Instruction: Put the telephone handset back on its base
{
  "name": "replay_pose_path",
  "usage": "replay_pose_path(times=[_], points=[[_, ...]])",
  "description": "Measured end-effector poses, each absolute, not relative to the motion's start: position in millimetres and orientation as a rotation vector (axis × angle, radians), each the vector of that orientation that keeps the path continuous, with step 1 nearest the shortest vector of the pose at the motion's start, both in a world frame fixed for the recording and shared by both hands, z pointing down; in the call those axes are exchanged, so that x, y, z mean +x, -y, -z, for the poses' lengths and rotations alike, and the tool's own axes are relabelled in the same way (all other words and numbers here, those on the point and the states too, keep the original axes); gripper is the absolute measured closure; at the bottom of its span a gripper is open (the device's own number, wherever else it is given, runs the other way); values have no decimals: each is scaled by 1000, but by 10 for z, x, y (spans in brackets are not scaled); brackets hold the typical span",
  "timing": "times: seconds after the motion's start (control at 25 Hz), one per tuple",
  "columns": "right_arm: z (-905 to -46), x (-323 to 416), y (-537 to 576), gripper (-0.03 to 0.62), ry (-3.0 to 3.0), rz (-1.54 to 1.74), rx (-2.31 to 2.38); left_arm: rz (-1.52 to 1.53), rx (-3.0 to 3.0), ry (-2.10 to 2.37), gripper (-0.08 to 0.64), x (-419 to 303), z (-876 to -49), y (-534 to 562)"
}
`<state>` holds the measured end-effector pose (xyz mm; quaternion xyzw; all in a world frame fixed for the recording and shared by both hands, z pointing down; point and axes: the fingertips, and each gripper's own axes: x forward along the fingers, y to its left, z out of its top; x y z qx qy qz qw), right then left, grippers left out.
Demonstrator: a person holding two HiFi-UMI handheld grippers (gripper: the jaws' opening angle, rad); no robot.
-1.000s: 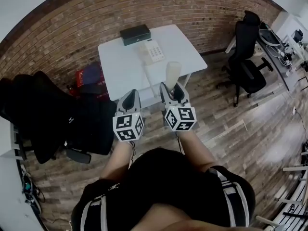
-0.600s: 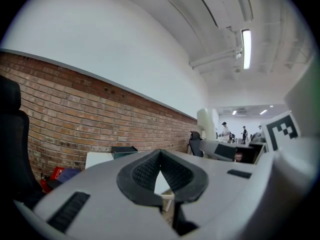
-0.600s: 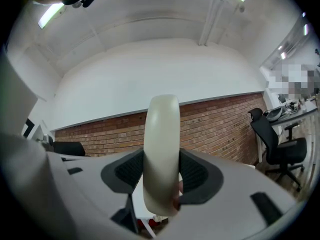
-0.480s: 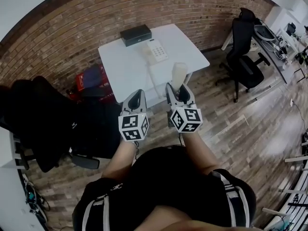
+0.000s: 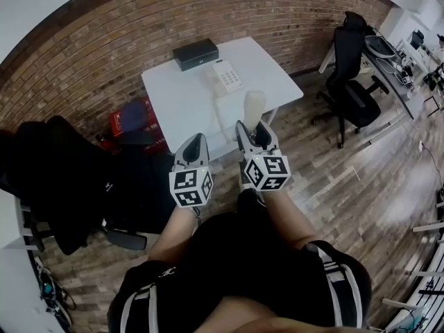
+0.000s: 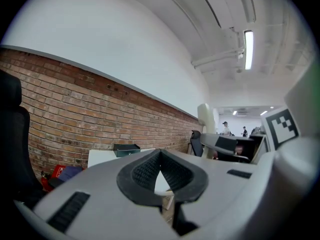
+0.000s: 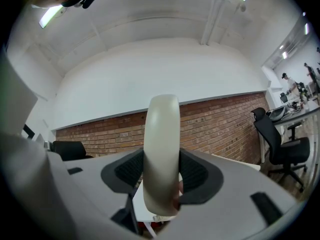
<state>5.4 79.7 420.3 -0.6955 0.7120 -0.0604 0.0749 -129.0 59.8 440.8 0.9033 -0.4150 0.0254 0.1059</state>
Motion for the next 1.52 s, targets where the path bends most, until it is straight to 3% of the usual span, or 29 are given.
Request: replay_pose_path(times=[0.72,1.52], points=[[-4472,867,674,391,-2198,226,-2003,-124,2639,1276,558,-427,-4663,806],[-4899,1661,2543,391,-2497,537,-1840,-237,2439,1500,558,465,-4740,2522]])
